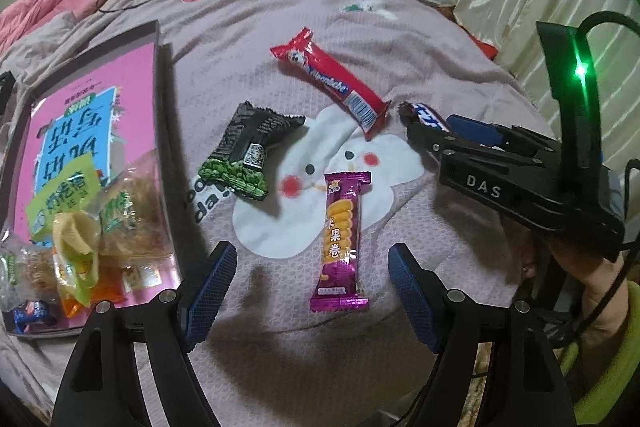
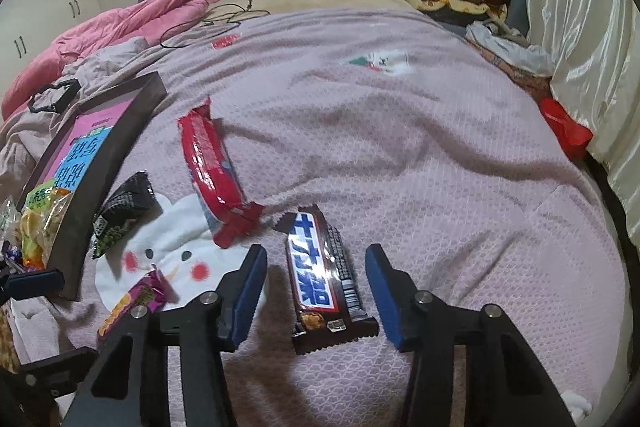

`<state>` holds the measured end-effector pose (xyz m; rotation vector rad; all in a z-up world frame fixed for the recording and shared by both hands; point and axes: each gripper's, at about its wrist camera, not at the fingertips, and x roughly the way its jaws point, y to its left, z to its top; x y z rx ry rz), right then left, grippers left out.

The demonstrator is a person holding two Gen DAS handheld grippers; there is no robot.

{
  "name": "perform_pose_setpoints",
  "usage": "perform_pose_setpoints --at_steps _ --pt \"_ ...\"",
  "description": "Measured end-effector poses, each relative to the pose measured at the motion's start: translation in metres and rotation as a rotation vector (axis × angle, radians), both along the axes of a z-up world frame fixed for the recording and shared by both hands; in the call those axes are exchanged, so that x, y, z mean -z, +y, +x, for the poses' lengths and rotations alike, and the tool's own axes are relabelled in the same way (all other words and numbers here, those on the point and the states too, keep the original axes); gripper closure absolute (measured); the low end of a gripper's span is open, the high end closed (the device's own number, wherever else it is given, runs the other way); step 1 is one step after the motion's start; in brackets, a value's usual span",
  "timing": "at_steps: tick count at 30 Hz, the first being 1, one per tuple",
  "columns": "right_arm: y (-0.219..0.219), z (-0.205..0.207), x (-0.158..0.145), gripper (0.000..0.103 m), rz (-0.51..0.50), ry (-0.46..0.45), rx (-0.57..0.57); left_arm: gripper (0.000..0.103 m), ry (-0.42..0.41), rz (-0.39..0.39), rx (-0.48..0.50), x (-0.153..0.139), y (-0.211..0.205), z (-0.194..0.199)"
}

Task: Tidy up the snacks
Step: 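Grasp the blue chocolate bar with the right tool while the left tool grasps the purple biscuit pack, then carry the chocolate bar and purple biscuit pack over the pink tray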

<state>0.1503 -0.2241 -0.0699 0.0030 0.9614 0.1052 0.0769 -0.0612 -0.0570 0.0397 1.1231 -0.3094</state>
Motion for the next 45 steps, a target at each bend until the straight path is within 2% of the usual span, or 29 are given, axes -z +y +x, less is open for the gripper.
perform_pose_setpoints --at_steps 6,11,14,19,21,23,27,33,45 --pt "-0.007 0.003 0.003 0.058 0.055 0.015 0.014 0.024 0.016 0.022 0.008 0.008 -0.008 0.009" --pt "-0.001 0.005 0.006 0.062 0.035 0.029 -0.005 0.024 0.072 -0.027 0.000 0.017 -0.008 0.017" --pt "0.000 0.007 0.010 0.065 0.027 0.041 -0.005 0.030 0.084 -0.034 0.000 0.020 -0.010 0.020" --pt "-0.001 0.010 0.012 0.071 0.025 0.048 0.006 0.043 0.070 -0.023 -0.006 0.020 -0.011 0.024" --pt "0.000 0.010 0.011 0.072 0.023 0.044 0.007 0.064 0.073 -0.045 -0.006 0.020 -0.011 0.028" --pt "-0.001 0.011 0.010 0.074 0.035 0.040 0.011 0.068 0.090 -0.065 -0.010 0.022 -0.011 0.031" --pt "-0.009 0.011 0.008 0.074 0.103 0.038 0.031 0.084 0.082 -0.058 0.005 0.022 -0.017 0.031" --pt "-0.018 0.010 0.003 0.074 0.197 0.022 0.042 0.084 0.057 -0.015 0.021 0.023 -0.027 0.029" --pt "-0.013 -0.003 -0.026 0.074 0.247 -0.106 -0.009 0.084 -0.018 -0.050 -0.015 -0.011 -0.006 0.016"
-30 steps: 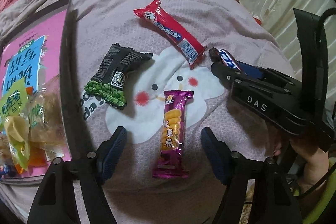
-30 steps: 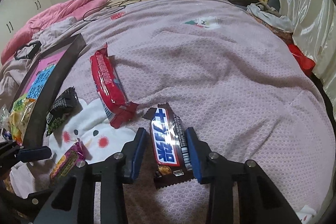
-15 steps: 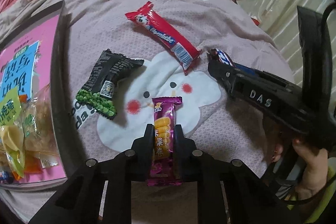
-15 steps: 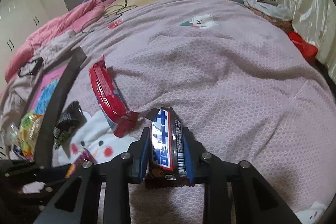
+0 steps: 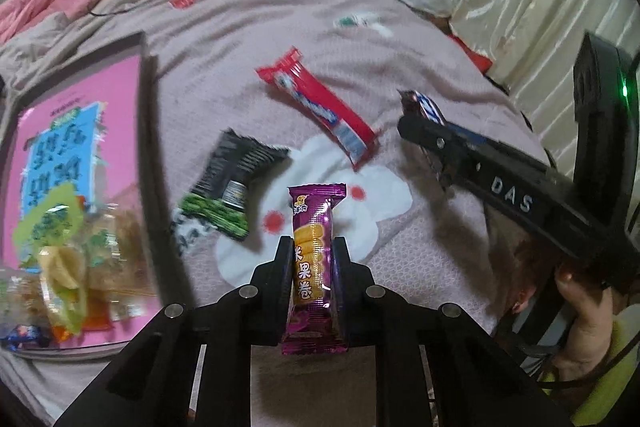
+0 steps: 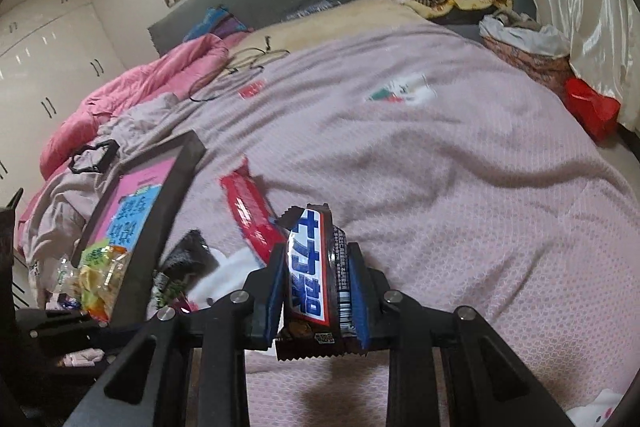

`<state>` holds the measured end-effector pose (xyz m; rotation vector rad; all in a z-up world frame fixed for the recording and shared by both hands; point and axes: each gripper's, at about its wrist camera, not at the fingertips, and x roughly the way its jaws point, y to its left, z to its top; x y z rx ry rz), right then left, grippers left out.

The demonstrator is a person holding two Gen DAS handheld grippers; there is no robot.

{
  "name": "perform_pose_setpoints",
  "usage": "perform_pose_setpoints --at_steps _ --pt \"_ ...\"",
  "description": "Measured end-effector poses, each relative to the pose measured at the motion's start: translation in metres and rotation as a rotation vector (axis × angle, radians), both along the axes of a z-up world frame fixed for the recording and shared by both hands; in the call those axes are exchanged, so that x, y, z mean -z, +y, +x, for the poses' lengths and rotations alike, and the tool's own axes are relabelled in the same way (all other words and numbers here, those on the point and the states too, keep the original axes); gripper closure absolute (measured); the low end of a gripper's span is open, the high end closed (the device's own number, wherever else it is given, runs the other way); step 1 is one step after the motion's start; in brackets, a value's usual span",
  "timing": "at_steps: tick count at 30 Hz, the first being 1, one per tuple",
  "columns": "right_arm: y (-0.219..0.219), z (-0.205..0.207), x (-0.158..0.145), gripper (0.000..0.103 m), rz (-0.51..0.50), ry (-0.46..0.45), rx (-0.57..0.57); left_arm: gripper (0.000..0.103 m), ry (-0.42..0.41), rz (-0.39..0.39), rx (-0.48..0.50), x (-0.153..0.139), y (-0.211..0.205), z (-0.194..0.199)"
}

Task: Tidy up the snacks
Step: 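Carry the chocolate bar and purple biscuit pack over the pink tray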

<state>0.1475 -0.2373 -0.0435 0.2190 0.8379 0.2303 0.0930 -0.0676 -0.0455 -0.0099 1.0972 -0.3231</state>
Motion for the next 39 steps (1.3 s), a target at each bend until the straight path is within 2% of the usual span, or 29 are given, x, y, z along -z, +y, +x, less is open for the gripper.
perform_pose_setpoints --at_steps 3,8,16,30,39 --pt "0.006 -0.004 -0.007 0.074 0.051 -0.035 -0.032 0.084 -0.016 -0.013 -0.021 -0.010 0.011 -0.004" --pt "0.031 -0.015 -0.018 0.074 0.014 -0.093 -0.099 0.084 -0.050 0.001 -0.052 -0.022 0.030 -0.010" --pt "0.075 -0.029 -0.026 0.074 0.011 -0.121 -0.209 0.084 -0.079 -0.001 -0.128 -0.036 0.070 -0.018" --pt "0.139 -0.058 -0.045 0.074 0.040 -0.178 -0.338 0.084 -0.133 -0.014 -0.265 -0.059 0.139 -0.028" --pt "0.167 -0.066 -0.053 0.074 -0.007 -0.211 -0.393 0.084 -0.163 -0.034 -0.346 -0.069 0.180 -0.034"
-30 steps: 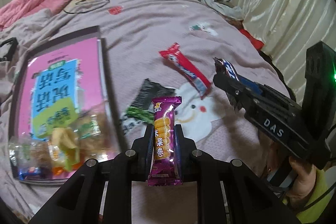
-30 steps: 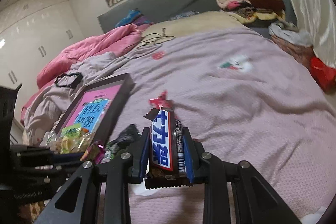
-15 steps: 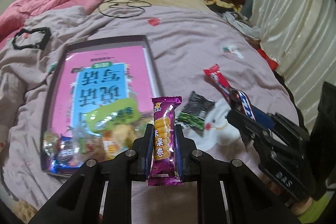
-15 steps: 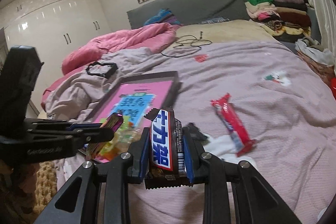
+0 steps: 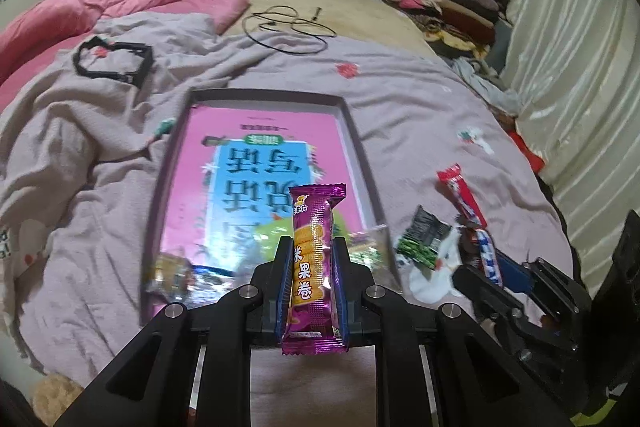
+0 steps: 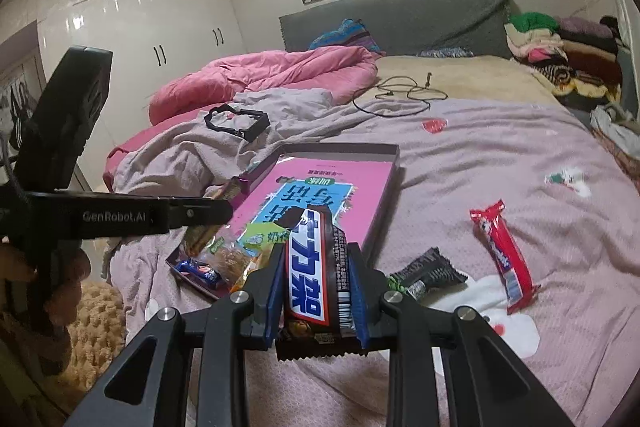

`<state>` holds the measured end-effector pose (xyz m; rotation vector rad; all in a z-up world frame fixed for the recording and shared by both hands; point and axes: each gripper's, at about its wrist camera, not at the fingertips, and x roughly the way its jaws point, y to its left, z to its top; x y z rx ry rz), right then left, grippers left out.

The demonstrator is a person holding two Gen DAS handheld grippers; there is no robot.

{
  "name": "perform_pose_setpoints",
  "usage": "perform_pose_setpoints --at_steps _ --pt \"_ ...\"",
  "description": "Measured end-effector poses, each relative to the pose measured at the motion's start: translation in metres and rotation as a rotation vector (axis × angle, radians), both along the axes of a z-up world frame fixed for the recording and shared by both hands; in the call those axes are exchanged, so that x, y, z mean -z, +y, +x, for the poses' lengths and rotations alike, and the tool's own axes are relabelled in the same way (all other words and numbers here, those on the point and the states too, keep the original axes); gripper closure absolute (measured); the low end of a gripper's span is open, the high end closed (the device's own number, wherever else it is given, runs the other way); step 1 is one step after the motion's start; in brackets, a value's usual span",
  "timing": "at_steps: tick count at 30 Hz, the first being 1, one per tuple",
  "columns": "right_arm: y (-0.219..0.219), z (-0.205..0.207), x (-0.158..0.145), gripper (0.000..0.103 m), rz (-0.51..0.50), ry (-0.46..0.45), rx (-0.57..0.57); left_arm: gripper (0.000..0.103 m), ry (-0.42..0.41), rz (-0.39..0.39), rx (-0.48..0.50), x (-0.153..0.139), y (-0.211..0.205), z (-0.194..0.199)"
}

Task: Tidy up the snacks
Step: 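Carry the chocolate bar and purple biscuit pack over the pink tray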

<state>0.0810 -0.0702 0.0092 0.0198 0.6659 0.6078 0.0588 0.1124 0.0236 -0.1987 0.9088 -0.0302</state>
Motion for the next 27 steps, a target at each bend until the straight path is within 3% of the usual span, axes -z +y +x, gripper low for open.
perform_pose_setpoints --at_steps 11,27 --pt "0.021 0.010 0.009 0.074 -0.012 0.052 0.011 0.084 0.010 0.025 -0.117 0.014 0.055 0.002" --pt "0.053 0.015 0.046 0.074 -0.126 0.066 -0.032 0.084 0.052 0.034 -0.098 0.047 0.056 0.013"
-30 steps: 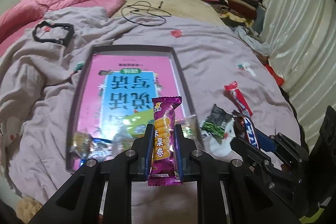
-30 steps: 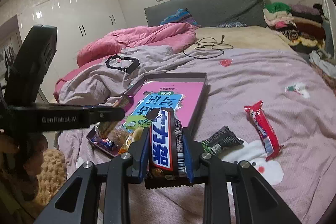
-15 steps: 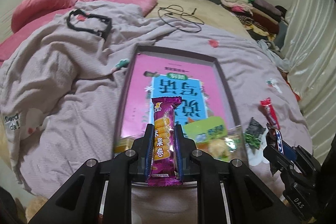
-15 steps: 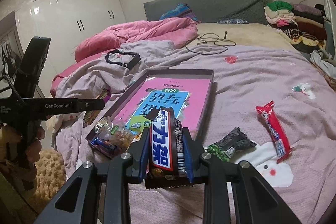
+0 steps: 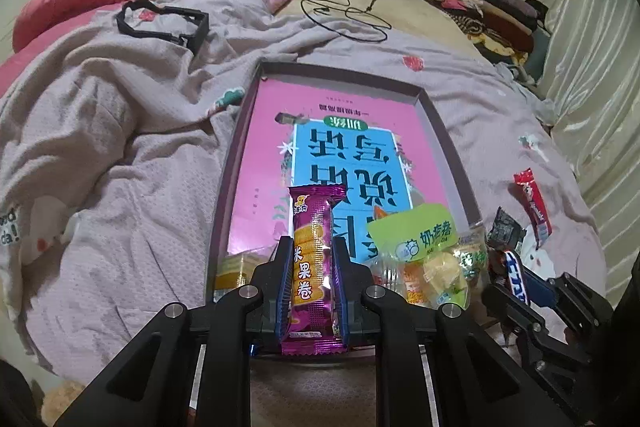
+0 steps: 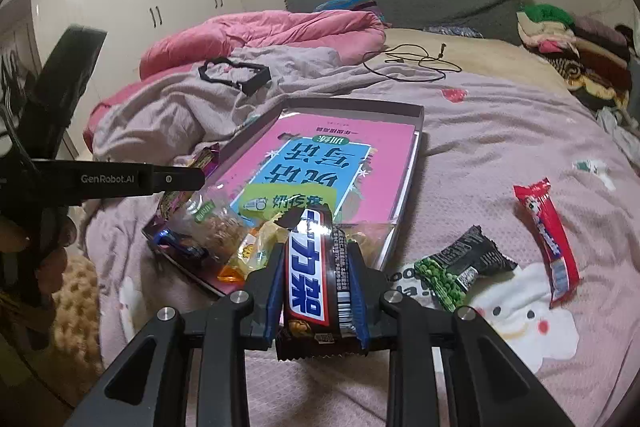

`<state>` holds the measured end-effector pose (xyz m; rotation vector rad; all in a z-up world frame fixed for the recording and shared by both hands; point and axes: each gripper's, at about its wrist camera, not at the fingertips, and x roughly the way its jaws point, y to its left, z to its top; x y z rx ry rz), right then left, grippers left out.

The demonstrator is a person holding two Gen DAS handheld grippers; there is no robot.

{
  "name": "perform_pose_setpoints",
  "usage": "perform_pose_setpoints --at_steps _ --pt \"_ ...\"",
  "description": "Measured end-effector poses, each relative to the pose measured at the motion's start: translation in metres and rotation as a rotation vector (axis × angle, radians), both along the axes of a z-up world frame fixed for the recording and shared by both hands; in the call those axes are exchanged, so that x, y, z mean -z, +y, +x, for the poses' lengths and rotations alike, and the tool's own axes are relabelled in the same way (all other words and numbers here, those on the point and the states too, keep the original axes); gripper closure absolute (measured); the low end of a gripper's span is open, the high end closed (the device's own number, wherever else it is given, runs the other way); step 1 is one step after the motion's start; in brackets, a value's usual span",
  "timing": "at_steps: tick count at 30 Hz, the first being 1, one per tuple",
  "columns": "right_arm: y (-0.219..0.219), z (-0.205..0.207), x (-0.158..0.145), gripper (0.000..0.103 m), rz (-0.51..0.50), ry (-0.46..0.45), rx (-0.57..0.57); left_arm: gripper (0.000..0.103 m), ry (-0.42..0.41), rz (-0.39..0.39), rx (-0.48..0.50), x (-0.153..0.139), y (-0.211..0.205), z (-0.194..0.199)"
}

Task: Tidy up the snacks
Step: 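Carry the chocolate bar and purple biscuit pack over the pink tray, then lower both snacks into the pink tray and open both tools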

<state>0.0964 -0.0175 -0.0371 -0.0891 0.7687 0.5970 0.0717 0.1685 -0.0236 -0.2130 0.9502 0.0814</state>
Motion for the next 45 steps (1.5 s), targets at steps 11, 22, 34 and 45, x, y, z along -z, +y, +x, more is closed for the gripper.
perform_pose_setpoints --at_steps 11,22,34,45 --pt "0.016 0.016 0.009 0.074 -0.021 -0.042 -0.014 0.084 0.025 0.008 -0.002 0.009 -0.002 0.004" --pt "0.007 0.017 0.016 0.073 -0.017 -0.079 -0.025 0.084 0.040 0.017 -0.007 0.015 -0.003 0.007" --pt "0.005 0.007 0.017 0.072 -0.025 -0.101 -0.041 0.084 0.051 0.020 -0.013 0.017 -0.004 0.008" --pt "0.001 -0.002 0.022 0.058 -0.050 -0.088 -0.037 0.084 0.059 0.019 -0.013 0.017 -0.004 0.008"
